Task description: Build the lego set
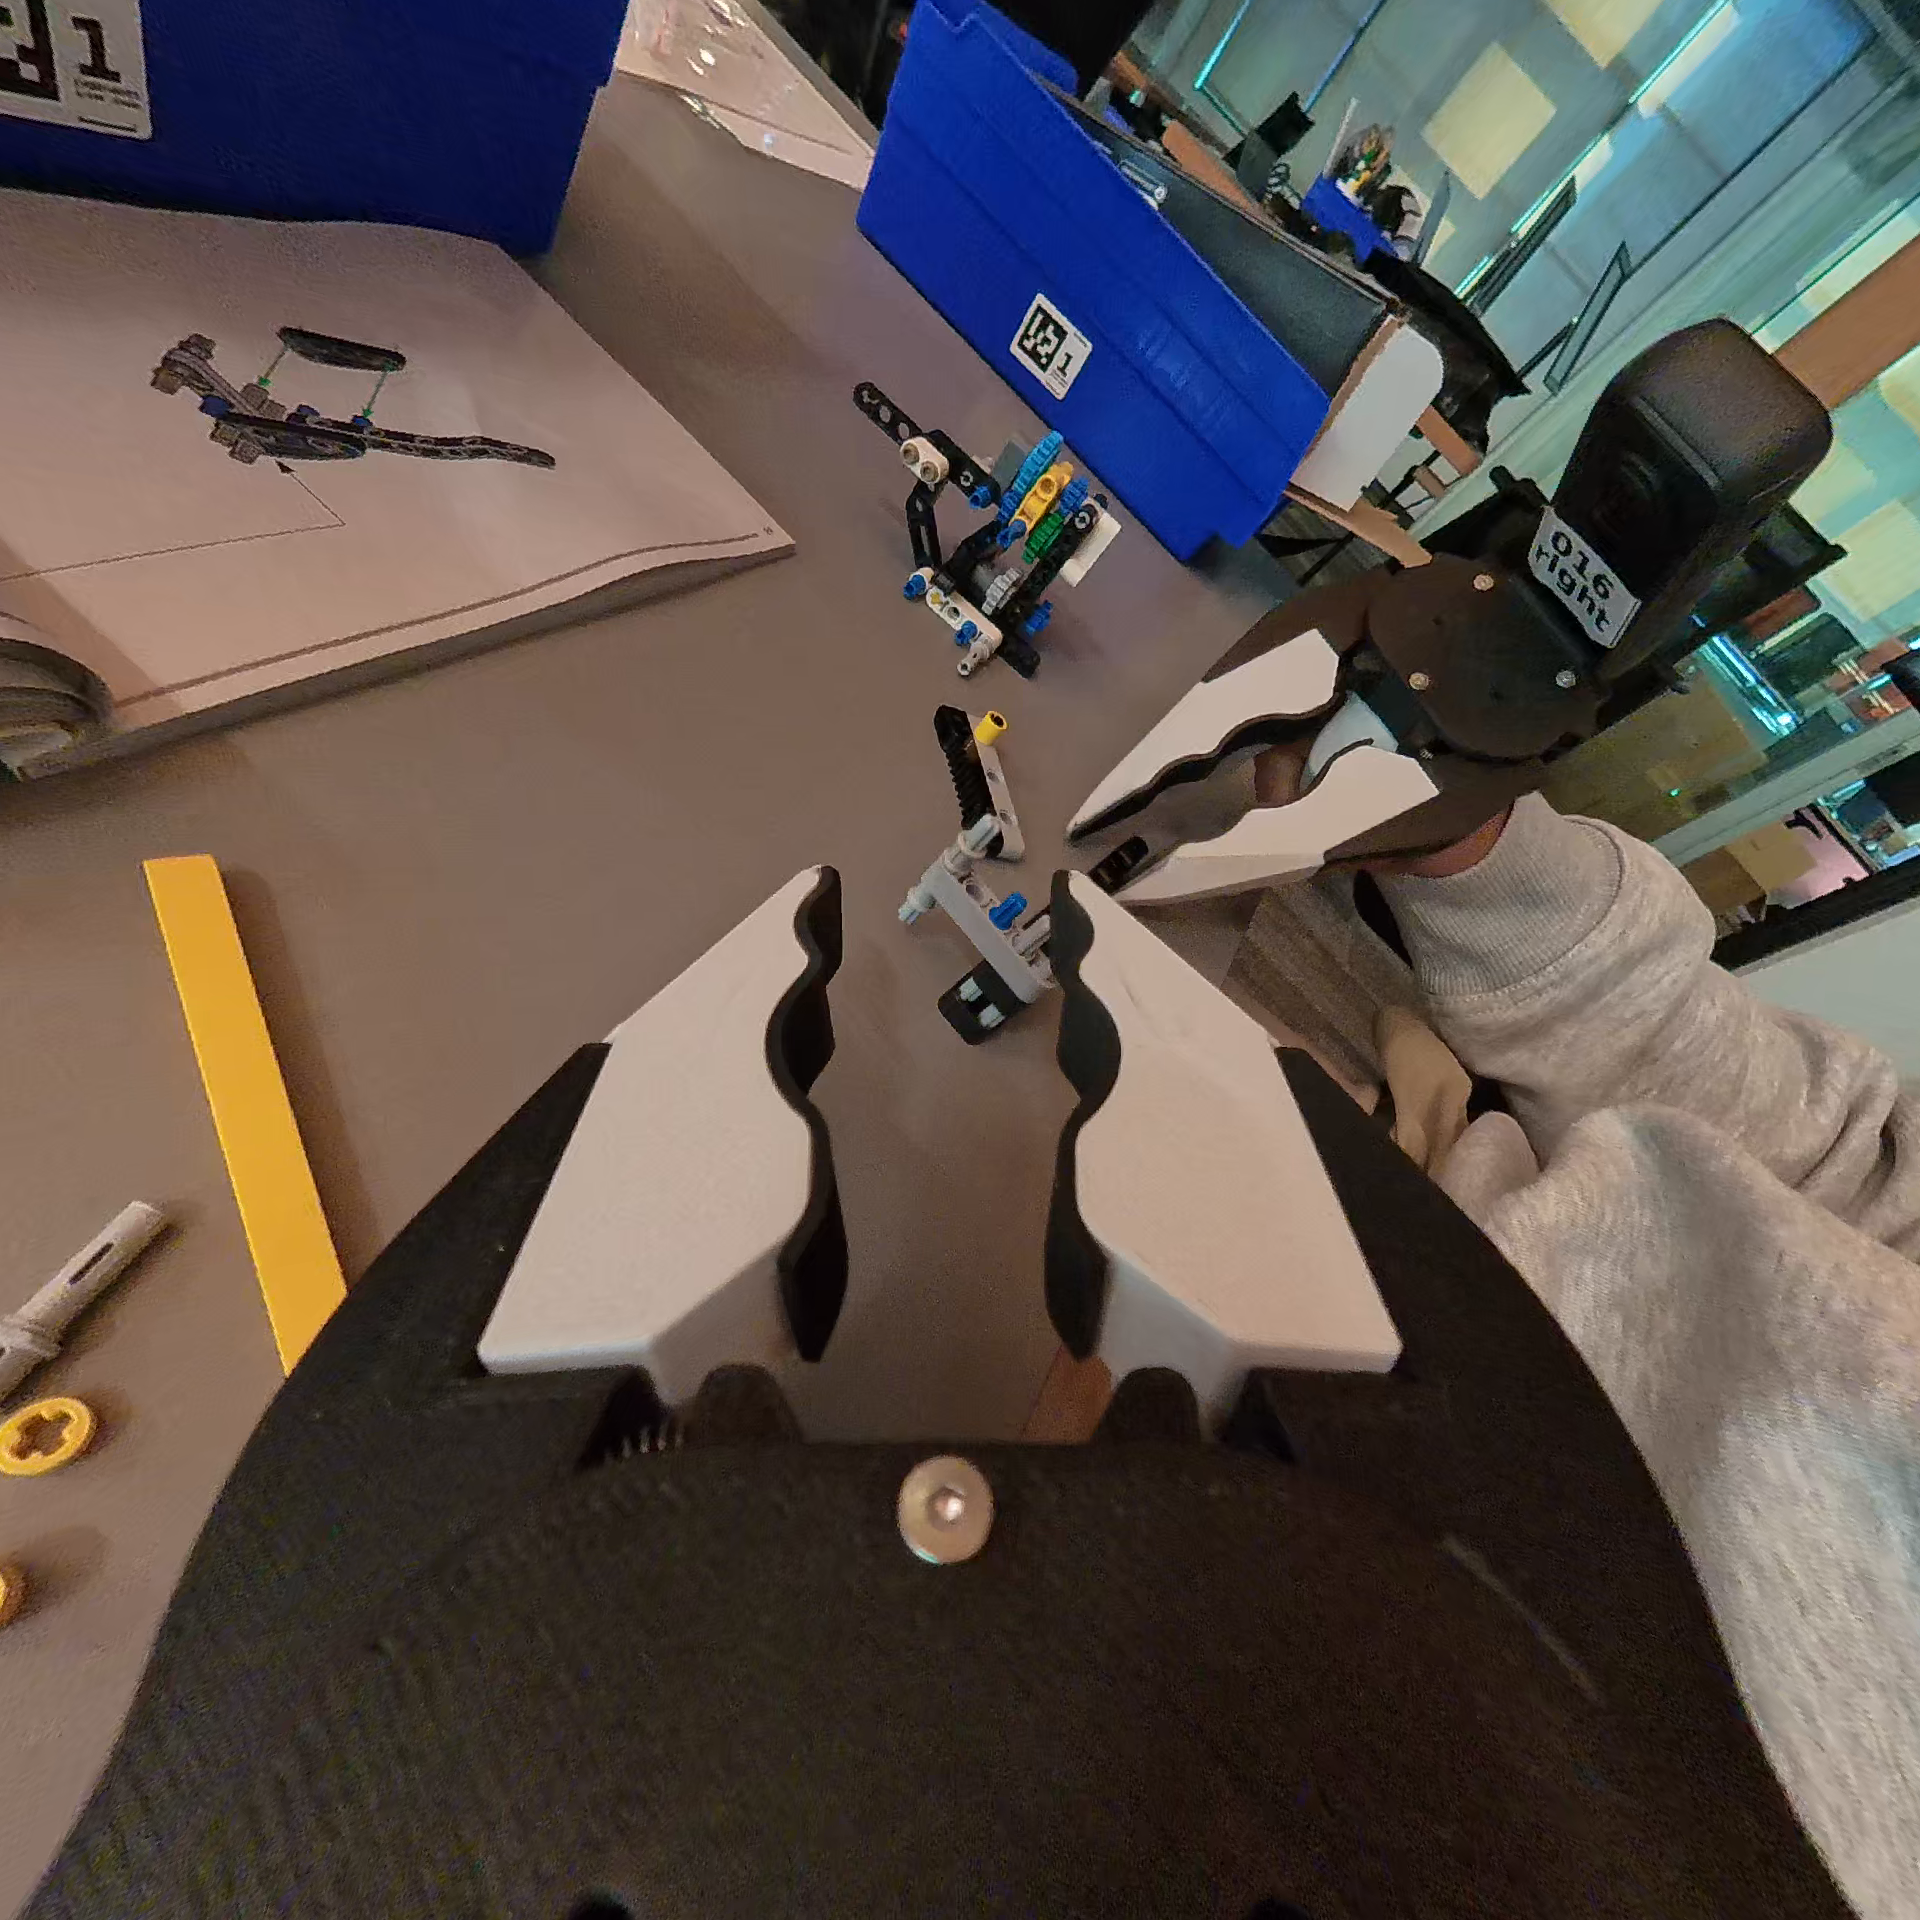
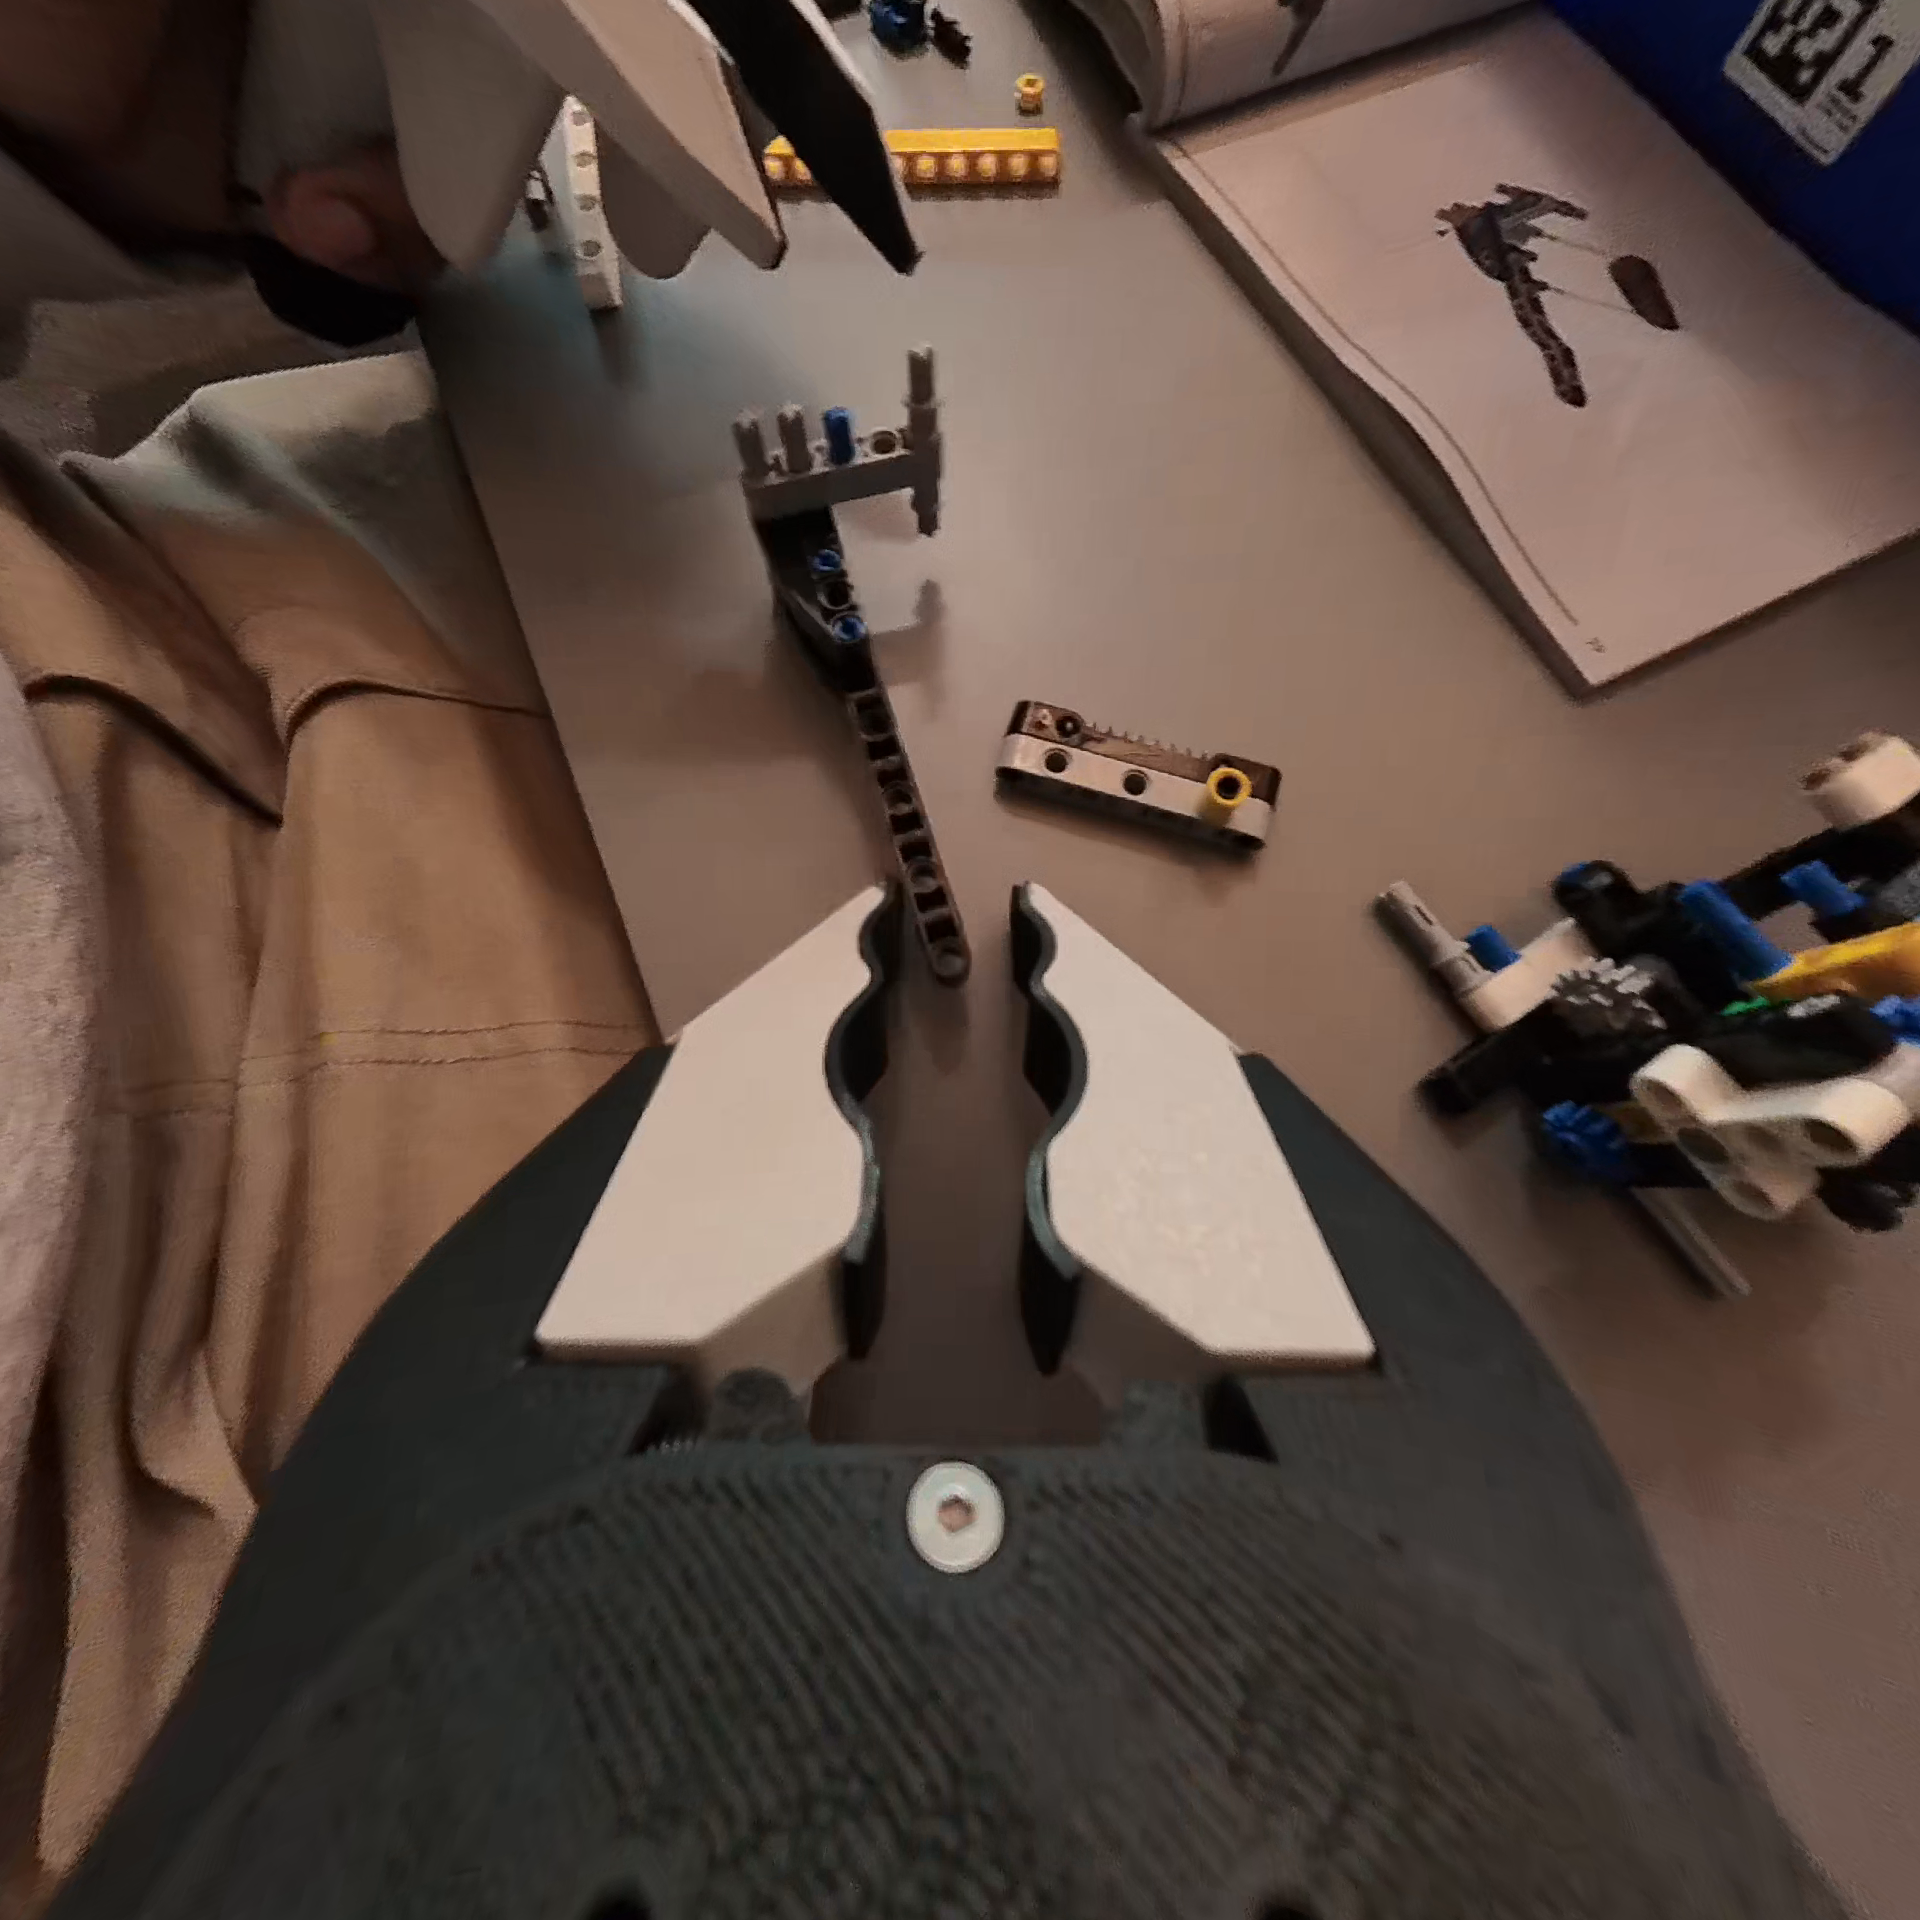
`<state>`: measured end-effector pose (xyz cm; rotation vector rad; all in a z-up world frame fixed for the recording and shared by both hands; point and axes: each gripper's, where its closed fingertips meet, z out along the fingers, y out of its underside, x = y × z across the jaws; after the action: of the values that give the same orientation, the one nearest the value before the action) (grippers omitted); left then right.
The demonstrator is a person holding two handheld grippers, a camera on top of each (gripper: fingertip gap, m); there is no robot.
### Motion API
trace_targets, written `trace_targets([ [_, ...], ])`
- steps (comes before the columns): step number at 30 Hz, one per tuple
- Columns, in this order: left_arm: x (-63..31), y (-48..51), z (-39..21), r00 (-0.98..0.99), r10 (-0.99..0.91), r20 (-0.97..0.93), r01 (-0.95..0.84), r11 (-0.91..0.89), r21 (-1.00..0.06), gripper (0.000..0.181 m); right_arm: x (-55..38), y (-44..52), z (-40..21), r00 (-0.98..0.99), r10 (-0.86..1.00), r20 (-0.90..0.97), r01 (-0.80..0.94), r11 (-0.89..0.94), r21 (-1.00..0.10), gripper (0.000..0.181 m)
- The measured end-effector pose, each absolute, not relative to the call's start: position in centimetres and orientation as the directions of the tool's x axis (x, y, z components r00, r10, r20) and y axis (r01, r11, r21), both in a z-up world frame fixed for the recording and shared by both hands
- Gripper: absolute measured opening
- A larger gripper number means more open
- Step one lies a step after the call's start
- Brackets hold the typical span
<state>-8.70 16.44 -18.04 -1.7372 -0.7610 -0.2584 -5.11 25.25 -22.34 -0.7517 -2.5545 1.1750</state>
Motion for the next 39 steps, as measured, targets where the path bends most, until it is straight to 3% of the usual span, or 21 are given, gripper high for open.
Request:
trace_targets([
  [1,-8.7,16.4,-18.0,0.764,0.354,0.540,0.611,-0.125,-0.782,0.038,-5.3,25.4,-22.3,-0.836,0.549,-0.003,0.359,0.543,-0.759,0.019],
  [12,-8.9,16.3,-17.6,0.768,0.353,0.535,0.600,-0.105,-0.793,0.037,-5.9,25.9,-22.2,-0.811,0.586,0.011,0.371,0.528,-0.764,0.018],
  [21,-9.5,15.6,-16.3,0.773,0.357,0.525,0.575,-0.043,-0.817,0.027,-6.2,25.8,-21.6,-0.800,0.599,-0.025,0.382,0.478,-0.791,0.021],
  [32,-11.4,13.5,-15.4,0.752,0.408,0.517,0.552,0.040,-0.833,0.029,-6.2,25.3,-20.5,-0.798,0.601,-0.048,0.369,0.423,-0.827,0.023],
  [34,-11.7,13.1,-15.4,0.747,0.422,0.513,0.548,0.047,-0.835,0.032,-6.2,25.3,-20.8,-0.797,0.603,-0.040,0.372,0.439,-0.818,0.024],
  [39,-14.3,10.9,-15.2,0.667,0.591,0.454,0.481,0.124,-0.868,0.074,-6.1,25.0,-21.2,-0.803,0.596,-0.022,0.367,0.465,-0.806,0.023],
])
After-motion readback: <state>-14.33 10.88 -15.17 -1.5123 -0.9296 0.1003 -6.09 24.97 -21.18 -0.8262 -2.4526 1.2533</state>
